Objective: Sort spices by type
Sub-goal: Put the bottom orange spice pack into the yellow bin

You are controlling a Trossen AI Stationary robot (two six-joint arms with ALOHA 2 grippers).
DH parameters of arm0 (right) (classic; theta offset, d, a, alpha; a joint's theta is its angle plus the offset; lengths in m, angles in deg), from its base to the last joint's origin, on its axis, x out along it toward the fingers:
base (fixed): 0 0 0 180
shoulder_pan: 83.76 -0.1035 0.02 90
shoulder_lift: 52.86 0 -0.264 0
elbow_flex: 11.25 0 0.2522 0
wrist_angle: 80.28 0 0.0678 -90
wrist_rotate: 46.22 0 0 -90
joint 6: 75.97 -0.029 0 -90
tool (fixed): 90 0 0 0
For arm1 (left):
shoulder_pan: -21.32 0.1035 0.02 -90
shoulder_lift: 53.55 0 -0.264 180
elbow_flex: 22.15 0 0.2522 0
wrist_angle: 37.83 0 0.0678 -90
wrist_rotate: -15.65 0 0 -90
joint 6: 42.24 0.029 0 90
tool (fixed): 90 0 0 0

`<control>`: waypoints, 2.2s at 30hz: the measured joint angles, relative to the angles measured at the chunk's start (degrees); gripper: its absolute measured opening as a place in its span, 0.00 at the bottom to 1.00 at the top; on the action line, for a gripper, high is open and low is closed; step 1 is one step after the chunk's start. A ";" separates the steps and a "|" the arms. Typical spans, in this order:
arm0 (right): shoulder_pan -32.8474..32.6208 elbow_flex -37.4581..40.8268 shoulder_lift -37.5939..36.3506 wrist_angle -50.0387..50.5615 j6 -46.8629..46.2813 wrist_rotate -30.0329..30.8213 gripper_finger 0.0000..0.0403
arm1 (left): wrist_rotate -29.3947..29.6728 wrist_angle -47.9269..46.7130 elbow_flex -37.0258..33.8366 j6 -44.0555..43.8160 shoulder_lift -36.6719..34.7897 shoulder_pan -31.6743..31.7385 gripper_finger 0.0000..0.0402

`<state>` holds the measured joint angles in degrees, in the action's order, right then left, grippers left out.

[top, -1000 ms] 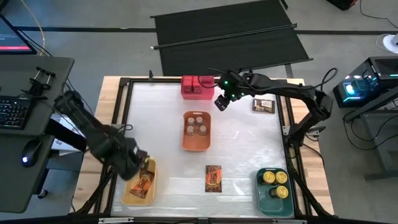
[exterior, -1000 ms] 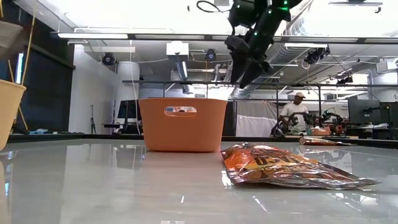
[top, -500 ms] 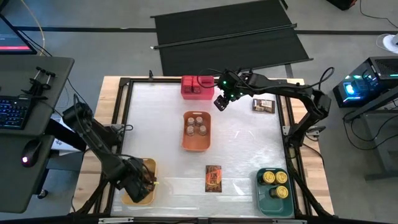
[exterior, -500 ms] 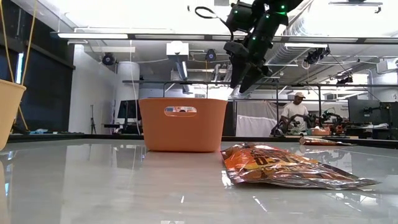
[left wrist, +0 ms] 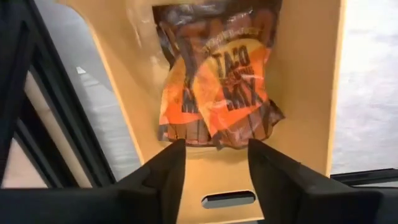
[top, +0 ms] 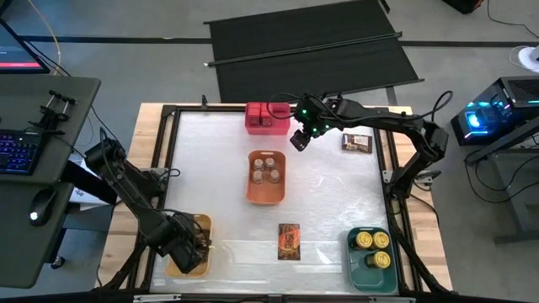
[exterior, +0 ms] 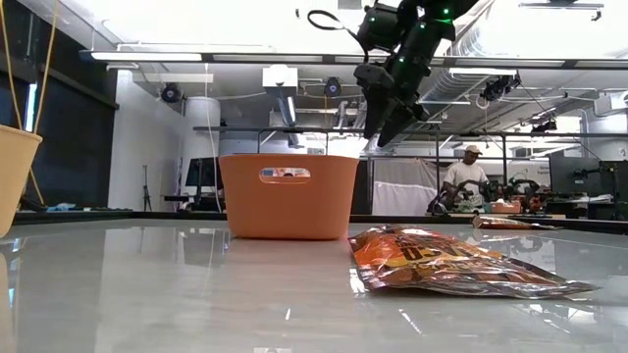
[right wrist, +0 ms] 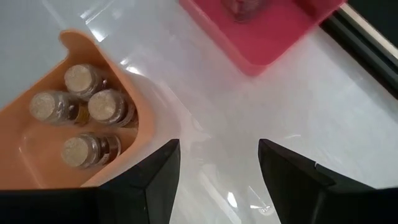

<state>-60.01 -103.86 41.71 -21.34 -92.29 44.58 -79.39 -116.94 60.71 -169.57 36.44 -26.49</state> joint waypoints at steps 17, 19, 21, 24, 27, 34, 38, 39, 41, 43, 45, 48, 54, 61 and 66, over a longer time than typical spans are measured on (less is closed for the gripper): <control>-8.39 -1.37 -2.96 7.74 4.89 -21.63 0.53 | 32.60 -1.96 0.02 33.32 -26.36 14.81 0.47; -12.30 0.90 -3.06 7.45 5.88 -21.56 0.53 | 31.62 2.10 0.02 45.01 -26.54 18.72 0.47; -16.28 3.19 -3.06 7.17 5.38 -21.48 0.53 | 29.76 5.72 0.02 57.14 -25.99 23.44 0.47; -22.53 6.11 -3.06 6.50 -0.06 -21.44 0.53 | 25.86 9.46 0.02 74.63 -24.13 32.29 0.47; -29.02 7.20 -3.06 6.17 -10.74 -20.50 0.53 | 23.38 12.99 0.00 89.58 -22.03 41.25 0.47; -43.42 7.54 -2.28 -5.06 -50.55 -3.36 0.53 | 3.50 27.99 0.00 106.18 -19.03 51.62 0.47; -47.36 7.02 1.34 -7.18 -72.62 2.21 0.53 | -3.16 33.92 -3.86 108.73 -20.39 48.16 0.47; -47.96 6.47 2.62 -6.63 -76.21 2.21 0.53 | -3.90 35.97 -5.91 107.99 -21.47 46.78 0.47; -48.89 4.85 5.62 -5.16 -81.10 1.64 0.53 | -4.51 40.71 -10.66 105.38 -23.67 43.82 0.47; -49.38 2.21 8.80 -2.52 -84.71 0.34 0.53 | -4.57 46.36 -15.81 102.01 -26.40 41.03 0.47; -49.38 -2.02 12.11 0.02 -85.40 0.06 0.53 | -4.71 51.61 -20.32 98.39 -28.84 38.92 0.47; -49.24 -9.23 16.59 7.20 -85.87 1.02 0.53 | -4.48 57.87 -24.75 92.84 -32.09 36.89 0.47; -49.75 -17.21 21.12 10.88 -79.52 7.62 0.53 | 2.32 59.29 -26.25 89.87 -36.07 34.32 0.47; -48.15 -16.96 21.46 9.36 -72.12 11.49 0.53 | 7.35 59.36 -26.25 89.34 -37.24 33.91 0.47; -46.91 -16.96 21.46 9.03 -69.12 10.90 0.54 | 7.59 59.24 -26.23 88.52 -37.28 33.91 0.47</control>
<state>-106.92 -120.82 63.17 -12.31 -161.41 55.48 -71.80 -57.70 34.48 -81.05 -0.84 7.41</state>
